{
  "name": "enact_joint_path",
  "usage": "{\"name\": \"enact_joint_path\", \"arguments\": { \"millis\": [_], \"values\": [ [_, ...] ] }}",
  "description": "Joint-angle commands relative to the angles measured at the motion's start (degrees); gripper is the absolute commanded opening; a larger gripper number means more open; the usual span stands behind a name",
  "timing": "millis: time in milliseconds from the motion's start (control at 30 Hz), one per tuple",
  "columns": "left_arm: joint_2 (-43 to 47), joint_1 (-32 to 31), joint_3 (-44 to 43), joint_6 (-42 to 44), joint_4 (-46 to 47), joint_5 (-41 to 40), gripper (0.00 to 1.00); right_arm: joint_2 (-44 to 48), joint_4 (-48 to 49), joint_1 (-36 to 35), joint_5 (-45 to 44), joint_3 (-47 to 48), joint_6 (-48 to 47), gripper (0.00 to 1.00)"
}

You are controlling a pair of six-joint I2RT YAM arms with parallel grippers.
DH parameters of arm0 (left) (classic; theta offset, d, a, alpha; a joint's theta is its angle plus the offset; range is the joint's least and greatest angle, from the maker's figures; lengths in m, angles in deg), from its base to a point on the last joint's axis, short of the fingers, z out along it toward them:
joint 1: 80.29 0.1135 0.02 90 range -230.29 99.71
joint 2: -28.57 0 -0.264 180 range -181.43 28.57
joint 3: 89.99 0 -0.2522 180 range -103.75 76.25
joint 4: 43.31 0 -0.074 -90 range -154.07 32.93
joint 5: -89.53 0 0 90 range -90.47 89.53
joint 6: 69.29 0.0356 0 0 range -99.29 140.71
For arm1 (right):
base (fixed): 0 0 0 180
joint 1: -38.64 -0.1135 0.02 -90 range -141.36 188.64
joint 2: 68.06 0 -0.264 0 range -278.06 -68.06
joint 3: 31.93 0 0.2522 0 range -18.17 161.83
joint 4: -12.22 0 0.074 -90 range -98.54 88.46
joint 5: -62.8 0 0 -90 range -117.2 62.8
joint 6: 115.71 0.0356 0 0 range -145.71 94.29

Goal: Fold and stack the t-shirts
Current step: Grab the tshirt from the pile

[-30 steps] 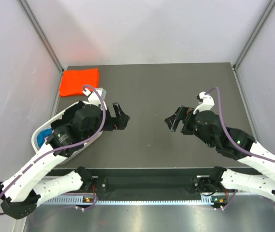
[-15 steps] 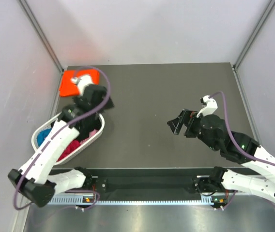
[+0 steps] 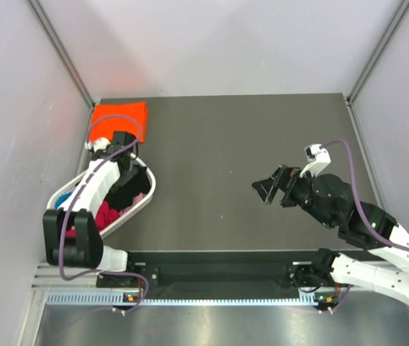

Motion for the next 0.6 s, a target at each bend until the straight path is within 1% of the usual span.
{"name": "enact_joint_path", "arguments": {
  "millis": [0, 33, 67, 100, 167, 200, 267, 300, 367, 400, 433, 467, 500, 567],
  "values": [
    [-3.1, 0.9, 2.1, 0.3, 3.3, 2.7, 0.53, 1.0, 1.6, -0.4, 1.0, -0.1, -1.5, 1.00],
    [-4.4, 1.0, 1.5, 0.9, 3.3, 2.8, 0.42, 1.0, 1.4, -0.4, 0.8, 0.0, -1.6, 1.00],
    [-4.8, 1.1, 0.6, 2.1, 2.5, 2.1, 0.30, 1.1, 1.3, -0.5, 0.8, 0.1, -1.8, 0.99],
    [-5.0, 1.0, -2.0, 2.8, 1.9, 1.4, 0.00, 1.4, 1.3, -0.4, 0.6, 0.4, -2.1, 1.00],
    [-4.4, 1.0, -5.7, 4.8, -0.8, -0.3, 0.00, 1.7, 1.2, -0.4, 0.3, 0.4, -2.3, 1.00],
    [-3.9, 1.0, -10.3, 6.1, -1.1, -1.5, 0.00, 2.1, 1.3, -0.4, 0.1, 0.5, -2.5, 1.00],
    [-2.0, 1.0, -16.5, 9.3, -2.4, -1.4, 0.00, 2.6, 1.5, -0.5, -0.2, 0.0, -2.9, 1.00],
    [-1.4, 0.9, -23.7, 10.6, -2.5, 0.8, 0.00, 2.7, 1.6, -0.4, -0.3, -0.2, -2.9, 0.99],
    [1.2, 0.2, -30.2, 13.7, 0.2, 4.2, 0.00, 2.8, 1.6, -0.4, -0.9, -0.7, -3.0, 1.00],
    [2.1, -0.1, -35.5, 14.0, 1.7, 6.5, 0.00, 2.8, 1.6, -0.4, -1.0, -0.7, -3.0, 1.00],
    [3.3, -0.1, -38.4, 13.7, 2.4, 7.2, 0.00, 2.8, 1.5, -0.5, -1.2, -0.6, -3.0, 1.00],
    [3.3, -0.1, -41.8, 11.6, 2.6, 7.7, 0.00, 2.8, 1.3, -0.4, -1.9, -0.6, -2.6, 1.00],
    [2.7, -0.1, -48.5, 10.6, 2.7, 8.9, 0.00, 3.0, 0.9, -0.4, -2.3, -0.4, -2.3, 1.00],
    [2.1, -0.1, -53.3, 7.2, 4.7, 17.5, 0.00, 3.5, 0.9, -0.4, -3.9, -0.5, -1.6, 1.00]
  ]
}}
